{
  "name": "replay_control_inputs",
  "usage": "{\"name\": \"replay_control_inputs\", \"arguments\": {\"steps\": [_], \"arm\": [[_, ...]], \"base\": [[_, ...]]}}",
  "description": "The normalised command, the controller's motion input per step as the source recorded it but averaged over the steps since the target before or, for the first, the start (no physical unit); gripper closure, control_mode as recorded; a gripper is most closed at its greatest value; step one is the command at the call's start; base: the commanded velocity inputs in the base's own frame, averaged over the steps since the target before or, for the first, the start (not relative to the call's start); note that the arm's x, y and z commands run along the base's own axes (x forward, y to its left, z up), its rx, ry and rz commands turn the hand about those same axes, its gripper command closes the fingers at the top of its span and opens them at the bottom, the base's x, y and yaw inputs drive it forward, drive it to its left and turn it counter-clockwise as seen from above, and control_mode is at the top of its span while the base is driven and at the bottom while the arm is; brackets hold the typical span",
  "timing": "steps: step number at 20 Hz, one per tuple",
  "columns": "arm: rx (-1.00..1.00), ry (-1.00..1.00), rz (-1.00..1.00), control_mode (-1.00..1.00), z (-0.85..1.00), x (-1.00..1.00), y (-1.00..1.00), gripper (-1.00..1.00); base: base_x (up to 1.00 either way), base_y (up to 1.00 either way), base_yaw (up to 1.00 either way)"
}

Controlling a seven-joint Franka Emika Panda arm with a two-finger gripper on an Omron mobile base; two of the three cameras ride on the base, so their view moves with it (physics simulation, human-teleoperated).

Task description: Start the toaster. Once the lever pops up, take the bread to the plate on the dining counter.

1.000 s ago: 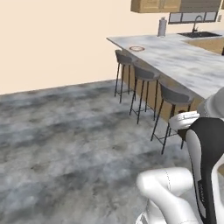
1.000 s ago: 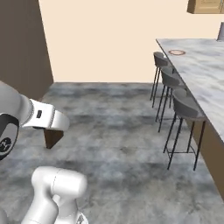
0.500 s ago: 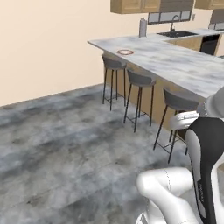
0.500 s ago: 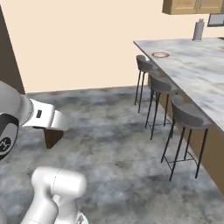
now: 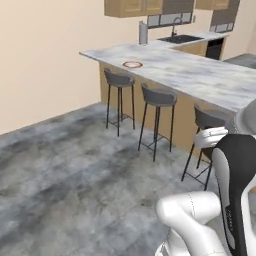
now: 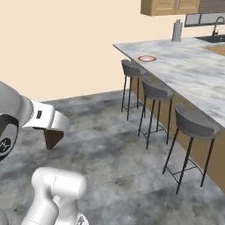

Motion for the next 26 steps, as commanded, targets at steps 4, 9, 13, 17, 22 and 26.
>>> {"name": "replay_control_inputs", "arguments": {"steps": [4,9,13,17,22,26], "arm": [[0.00,0.00,0.00,1.00,0.00,0.00,0.00,1.00],[0.00,0.00,0.00,1.00,0.00,0.00,0.00,1.00],[0.00,0.00,0.00,1.00,0.00,0.00,0.00,1.00],[0.00,0.00,0.00,1.00,0.00,0.00,0.00,1.00],[0.00,0.00,0.00,1.00,0.00,0.00,0.00,1.00],[0.00,0.00,0.00,1.00,0.00,0.00,0.00,1.00]], "base": [[0.63,0.82,-0.34],[0.57,0.78,-0.32],[0.52,0.76,-0.31],[0.50,0.77,-0.30],[0.56,0.81,-0.31],[0.60,0.77,-0.33]]}}
